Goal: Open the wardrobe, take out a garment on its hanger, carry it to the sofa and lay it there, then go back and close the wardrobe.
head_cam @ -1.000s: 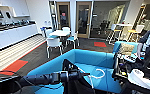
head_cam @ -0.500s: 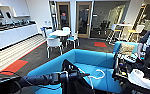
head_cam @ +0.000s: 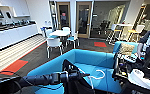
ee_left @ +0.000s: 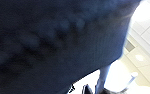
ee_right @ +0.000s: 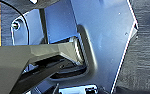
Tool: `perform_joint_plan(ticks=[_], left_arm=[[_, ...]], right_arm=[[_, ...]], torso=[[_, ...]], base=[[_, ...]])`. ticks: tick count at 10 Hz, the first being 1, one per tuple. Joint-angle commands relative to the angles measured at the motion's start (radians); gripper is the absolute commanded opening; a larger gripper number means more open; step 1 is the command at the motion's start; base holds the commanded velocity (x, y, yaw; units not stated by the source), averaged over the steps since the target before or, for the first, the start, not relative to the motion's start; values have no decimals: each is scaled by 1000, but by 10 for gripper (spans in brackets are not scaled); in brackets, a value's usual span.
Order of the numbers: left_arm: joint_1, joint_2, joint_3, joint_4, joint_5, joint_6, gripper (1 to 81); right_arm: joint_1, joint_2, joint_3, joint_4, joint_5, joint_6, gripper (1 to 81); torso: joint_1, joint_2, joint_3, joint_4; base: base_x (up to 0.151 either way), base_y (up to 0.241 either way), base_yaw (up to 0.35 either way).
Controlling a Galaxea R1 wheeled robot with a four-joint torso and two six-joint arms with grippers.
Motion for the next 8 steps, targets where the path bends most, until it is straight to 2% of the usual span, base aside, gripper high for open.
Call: perform_joint_plan(ticks=[1, 2, 8], left_arm=[[-146, -4, 53, 30, -22, 13, 10], [-146, -4, 57, 30, -22, 13, 10], [-146, -4, 67, 31, -17, 13, 10]], right_arm=[[25, 7, 10, -2, -70, -4, 811], [25, 7, 10, -2, -68, -4, 811], [25, 7, 10, -2, -68, -4, 811]], torso=[[0, 0, 0, 0], [0, 0, 0, 0], [0, 0, 0, 0]], base=[[0, 0, 0], [0, 0, 0], [74, 0, 0]])
